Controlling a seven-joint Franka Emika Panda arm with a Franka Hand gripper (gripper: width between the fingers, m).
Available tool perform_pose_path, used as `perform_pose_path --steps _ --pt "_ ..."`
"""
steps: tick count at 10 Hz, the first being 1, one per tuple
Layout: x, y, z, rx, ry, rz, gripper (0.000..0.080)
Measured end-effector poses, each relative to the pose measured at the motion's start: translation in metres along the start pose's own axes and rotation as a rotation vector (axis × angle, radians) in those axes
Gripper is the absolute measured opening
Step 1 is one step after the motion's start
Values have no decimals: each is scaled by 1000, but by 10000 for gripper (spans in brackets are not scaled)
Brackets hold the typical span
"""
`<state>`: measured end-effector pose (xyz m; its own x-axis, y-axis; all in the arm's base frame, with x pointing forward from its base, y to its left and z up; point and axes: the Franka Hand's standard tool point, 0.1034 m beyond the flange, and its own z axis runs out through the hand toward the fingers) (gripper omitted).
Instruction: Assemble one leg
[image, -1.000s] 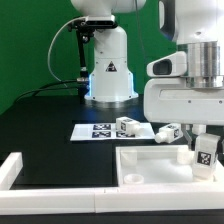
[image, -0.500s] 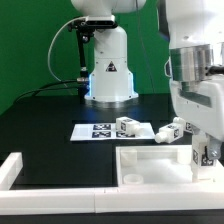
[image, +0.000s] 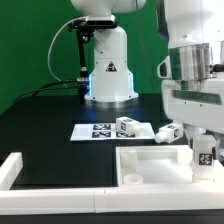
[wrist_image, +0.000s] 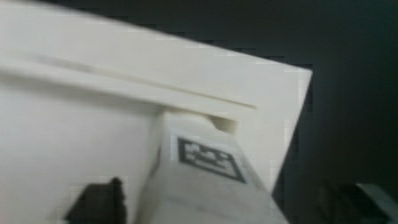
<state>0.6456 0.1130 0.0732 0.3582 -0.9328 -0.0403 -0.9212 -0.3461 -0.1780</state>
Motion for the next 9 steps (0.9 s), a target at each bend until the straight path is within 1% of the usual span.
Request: perform_pose_path --steps 1,2,3,5,6,7,8,9 --pt "-1 2 -1 -1 -7 -158 614" --pt "-1 4 -1 -3 -8 -287 614" --pt "-1 4 0 -3 -7 -342 642" --pt "0 4 0 -3 -7 -434 648" --pt "1 4 0 -8 -2 -539 649" --pt "-1 2 -1 -24 22 -759 649" --pt "-5 -5 -3 -16 52 -939 649" --pt "-5 -5 -2 -12 49 -880 649"
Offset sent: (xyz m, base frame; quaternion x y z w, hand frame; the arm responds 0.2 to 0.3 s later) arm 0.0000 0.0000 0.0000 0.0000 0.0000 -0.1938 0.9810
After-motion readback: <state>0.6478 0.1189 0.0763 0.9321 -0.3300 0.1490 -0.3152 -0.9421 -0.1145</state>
